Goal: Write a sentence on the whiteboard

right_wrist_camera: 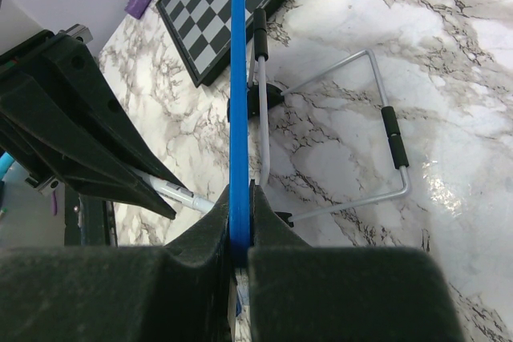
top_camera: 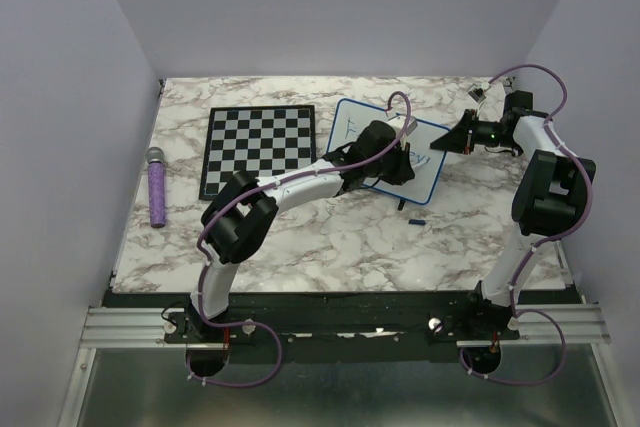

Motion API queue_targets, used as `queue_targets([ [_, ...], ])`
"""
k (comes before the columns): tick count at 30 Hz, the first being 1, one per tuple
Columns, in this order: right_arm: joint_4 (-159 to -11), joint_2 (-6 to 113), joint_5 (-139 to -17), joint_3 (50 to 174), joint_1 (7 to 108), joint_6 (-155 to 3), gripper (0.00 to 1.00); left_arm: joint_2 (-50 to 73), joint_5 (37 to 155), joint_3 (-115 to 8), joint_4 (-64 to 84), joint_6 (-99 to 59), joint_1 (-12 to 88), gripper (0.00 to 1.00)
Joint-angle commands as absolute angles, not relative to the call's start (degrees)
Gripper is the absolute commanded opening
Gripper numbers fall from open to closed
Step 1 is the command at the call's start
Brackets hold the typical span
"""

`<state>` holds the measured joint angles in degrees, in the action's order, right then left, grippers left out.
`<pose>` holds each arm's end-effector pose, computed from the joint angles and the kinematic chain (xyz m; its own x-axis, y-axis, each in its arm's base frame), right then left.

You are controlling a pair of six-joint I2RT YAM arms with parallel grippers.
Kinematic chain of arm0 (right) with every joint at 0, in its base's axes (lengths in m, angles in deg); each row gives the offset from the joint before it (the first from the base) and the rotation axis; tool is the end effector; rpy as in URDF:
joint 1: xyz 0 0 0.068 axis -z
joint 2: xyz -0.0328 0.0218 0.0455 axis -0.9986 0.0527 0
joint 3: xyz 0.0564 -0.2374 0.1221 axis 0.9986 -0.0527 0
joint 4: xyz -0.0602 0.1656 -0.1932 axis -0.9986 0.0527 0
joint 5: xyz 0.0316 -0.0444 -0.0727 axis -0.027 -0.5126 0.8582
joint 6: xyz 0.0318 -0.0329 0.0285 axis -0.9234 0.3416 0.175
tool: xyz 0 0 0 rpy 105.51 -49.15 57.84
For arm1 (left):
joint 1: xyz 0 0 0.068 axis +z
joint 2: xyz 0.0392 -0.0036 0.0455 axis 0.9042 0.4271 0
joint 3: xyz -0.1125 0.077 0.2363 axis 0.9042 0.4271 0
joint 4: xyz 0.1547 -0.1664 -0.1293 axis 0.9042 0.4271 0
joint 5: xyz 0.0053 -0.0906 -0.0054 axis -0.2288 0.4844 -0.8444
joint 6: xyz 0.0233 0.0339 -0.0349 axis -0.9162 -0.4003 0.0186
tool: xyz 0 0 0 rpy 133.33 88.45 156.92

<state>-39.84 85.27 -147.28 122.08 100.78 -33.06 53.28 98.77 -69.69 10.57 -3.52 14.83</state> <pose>0.3897 -0.0599 0.2213 -0.6114 0.0158 -0.7912 -0.7334 0.3643 0.5740 0.3046 -0.3719 0.2375 -0.6546 0.0675 -0.7530 0.6263 0.6063 -0.4901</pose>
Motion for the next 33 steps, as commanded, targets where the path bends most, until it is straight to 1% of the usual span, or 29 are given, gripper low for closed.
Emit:
queue_targets([
  [1, -39.7, 84.2, -145.4, 123.6, 100.3, -30.3, 0.0, 52.4, 97.3, -69.1, 11.3, -4.1, 15.7, 0.0],
  [33, -39.6, 84.4, -145.5, 123.6, 100.3, -30.3, 0.01, 53.5, 101.9, -71.4, 9.1, -3.4, 15.8, 0.0],
])
